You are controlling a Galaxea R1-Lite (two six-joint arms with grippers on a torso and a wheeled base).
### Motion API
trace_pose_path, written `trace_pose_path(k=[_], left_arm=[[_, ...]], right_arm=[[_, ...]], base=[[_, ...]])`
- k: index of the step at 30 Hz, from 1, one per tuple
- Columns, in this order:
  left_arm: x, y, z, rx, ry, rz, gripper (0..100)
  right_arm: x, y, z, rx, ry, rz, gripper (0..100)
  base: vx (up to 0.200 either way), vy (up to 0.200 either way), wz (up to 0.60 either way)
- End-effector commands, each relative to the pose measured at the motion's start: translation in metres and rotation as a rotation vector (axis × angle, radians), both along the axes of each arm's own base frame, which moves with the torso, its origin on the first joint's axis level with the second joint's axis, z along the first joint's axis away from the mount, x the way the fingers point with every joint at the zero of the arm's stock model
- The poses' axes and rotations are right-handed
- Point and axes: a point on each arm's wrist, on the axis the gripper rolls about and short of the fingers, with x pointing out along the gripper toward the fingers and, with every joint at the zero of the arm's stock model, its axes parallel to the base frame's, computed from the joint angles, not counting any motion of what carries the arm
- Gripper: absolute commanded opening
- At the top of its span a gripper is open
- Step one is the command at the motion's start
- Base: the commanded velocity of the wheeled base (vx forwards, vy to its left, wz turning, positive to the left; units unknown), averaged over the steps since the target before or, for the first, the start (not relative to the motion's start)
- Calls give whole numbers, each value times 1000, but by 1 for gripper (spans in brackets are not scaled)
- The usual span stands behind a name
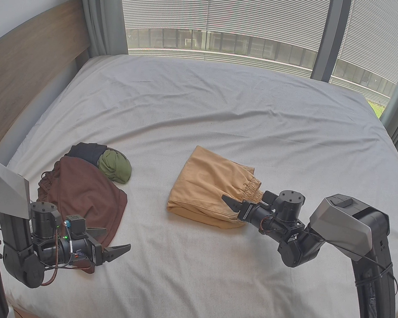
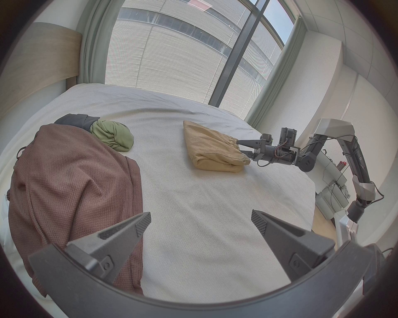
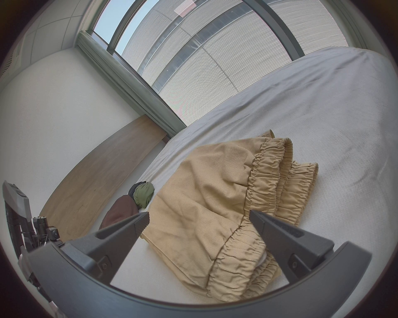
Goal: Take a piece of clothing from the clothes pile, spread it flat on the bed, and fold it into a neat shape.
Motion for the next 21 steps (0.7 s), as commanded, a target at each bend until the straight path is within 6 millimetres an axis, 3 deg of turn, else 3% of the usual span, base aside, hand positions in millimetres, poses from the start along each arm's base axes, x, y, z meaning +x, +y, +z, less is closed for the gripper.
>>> trace_pose_path(k=[1, 6, 7, 9, 11, 12, 13, 15, 21], left_arm=[[0, 0, 8, -19, -23, -6, 100], [-4, -1, 31, -50, -90, -11, 100], [-5, -1, 35, -53, -100, -12, 100], [-11, -2, 57, -74, -173, -19, 100], [-18, -2, 76, -104, -225, -20, 100], [-24, -3, 85, -122, -249, -25, 100], [-24, -3, 85, -122, -249, -25, 100], [-43, -8, 107, -177, -297, -49, 100], [-75, -8, 117, -185, -318, -76, 100]], right_arm=[[-5, -2, 18, 11, -33, -16, 100], [-31, -9, 95, 51, -130, -15, 100], [-35, -11, 101, 54, -139, -15, 100], [-60, -19, 133, 58, -173, -11, 100], [-83, -28, 153, 48, -191, -10, 100], [-95, -33, 159, 33, -197, -10, 100], [-95, -33, 159, 33, -197, -10, 100], [-128, -51, 165, -42, -207, -16, 100], [-182, -87, 157, -192, -203, -47, 100]], base=[[0, 0, 0], [0, 0, 0], [0, 0, 0], [0, 0, 0], [0, 0, 0], [0, 0, 0], [0, 0, 0], [0, 0, 0], [0, 0, 0]])
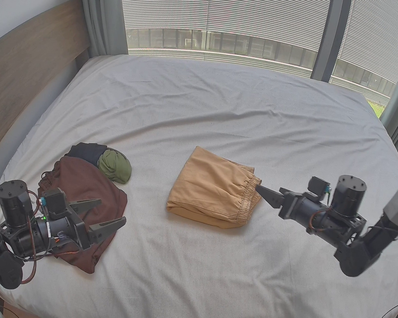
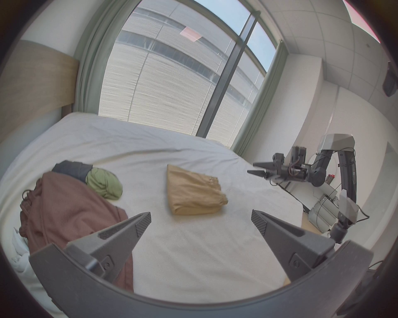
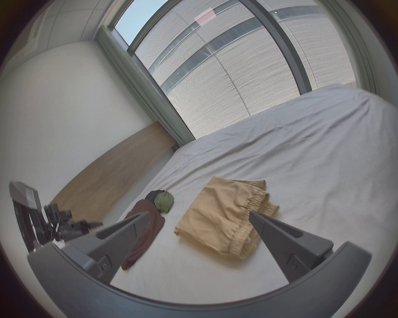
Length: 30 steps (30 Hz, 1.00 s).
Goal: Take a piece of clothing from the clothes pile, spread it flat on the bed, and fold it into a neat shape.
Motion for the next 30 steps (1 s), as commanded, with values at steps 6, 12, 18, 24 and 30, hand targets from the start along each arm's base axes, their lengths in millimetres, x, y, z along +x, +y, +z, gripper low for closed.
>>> trace_pose_path(k=[6, 12, 18, 24, 30], left_arm=[[-63, 3, 39, 49, -204, -41, 100], [-68, 5, 42, 98, -249, -36, 100], [-96, 10, 42, 171, -179, -69, 100], [-143, 18, 40, 185, -74, -72, 100], [-172, 24, 43, 168, -134, -62, 100]], right_arm=[[-109, -54, 35, -99, -106, -42, 100], [-132, -63, 33, -103, -92, -52, 100], [-167, -79, 34, -106, -131, -86, 100], [-197, -87, 48, -96, -183, -93, 100], [-225, -95, 52, -89, -193, -97, 100]], base=[[0, 0, 0], [0, 0, 0], [0, 0, 0], [0, 0, 0], [0, 0, 0]])
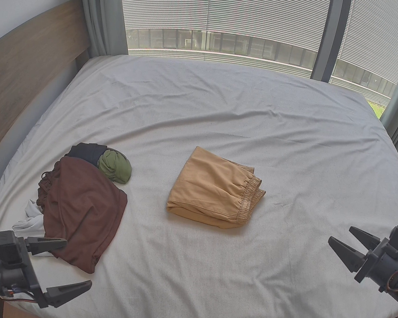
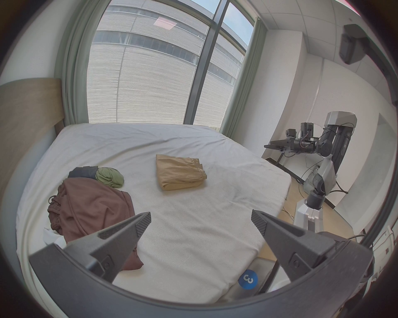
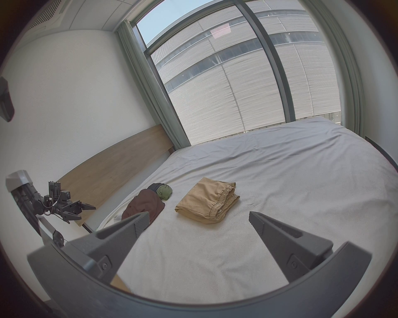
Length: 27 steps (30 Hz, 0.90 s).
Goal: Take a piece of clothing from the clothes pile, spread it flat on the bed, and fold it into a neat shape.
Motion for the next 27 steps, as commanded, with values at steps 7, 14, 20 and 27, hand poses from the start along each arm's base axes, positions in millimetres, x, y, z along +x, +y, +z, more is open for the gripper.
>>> trace_pose_path(k=[7, 14, 20, 27], left_arm=[[-73, 13, 6, -69, -198, 10, 100], [-96, 18, 1, -125, -245, 30, 100], [-106, 21, -4, -160, -267, 103, 100], [-118, 23, -15, -168, -280, 112, 100]], right_arm=[[-88, -28, 15, 39, -190, -93, 100], [-138, -35, -5, 46, -267, -141, 100], [-161, -36, -17, 37, -311, -193, 100], [-161, -36, -30, 30, -296, -198, 100]], base=[[0, 0, 0], [0, 0, 0], [0, 0, 0], [0, 0, 0]])
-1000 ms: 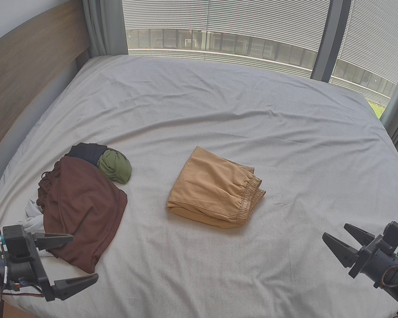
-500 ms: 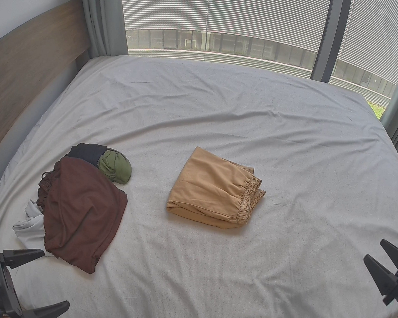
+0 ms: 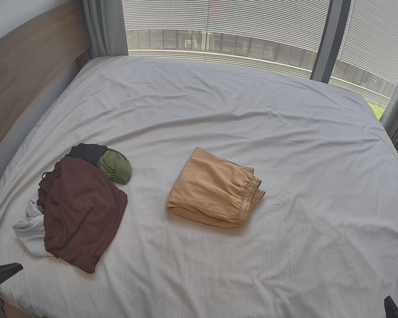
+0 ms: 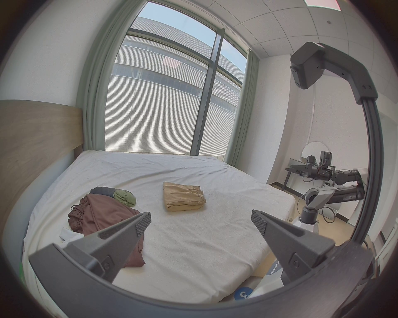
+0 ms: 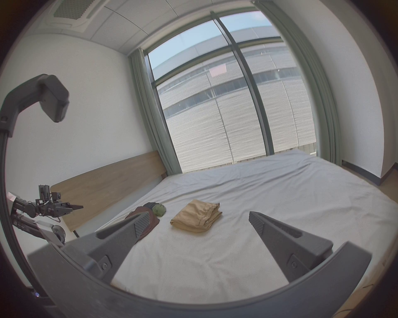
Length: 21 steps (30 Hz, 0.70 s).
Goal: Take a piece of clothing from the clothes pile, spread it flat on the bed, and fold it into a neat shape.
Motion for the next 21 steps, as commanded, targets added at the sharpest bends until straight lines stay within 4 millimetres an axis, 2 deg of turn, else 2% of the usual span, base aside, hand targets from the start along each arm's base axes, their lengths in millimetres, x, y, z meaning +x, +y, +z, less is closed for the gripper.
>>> trace_pose_path(k=[1, 9, 15, 21], left_arm=[[-16, 3, -11, -26, -74, 17, 100], [-22, 6, -19, -30, -96, 115, 100], [-22, 6, -16, -18, -124, 250, 100], [-27, 5, -24, 18, -151, 405, 100]], right_arm=[[-11, 0, -11, 0, -67, -29, 100], [-15, 0, -21, -56, -60, -75, 100], [-14, -4, -27, -153, -23, -268, 100], [-14, -5, -29, -183, -7, -310, 100]], base=[[0, 0, 0], [0, 0, 0], [0, 0, 0], [0, 0, 0]])
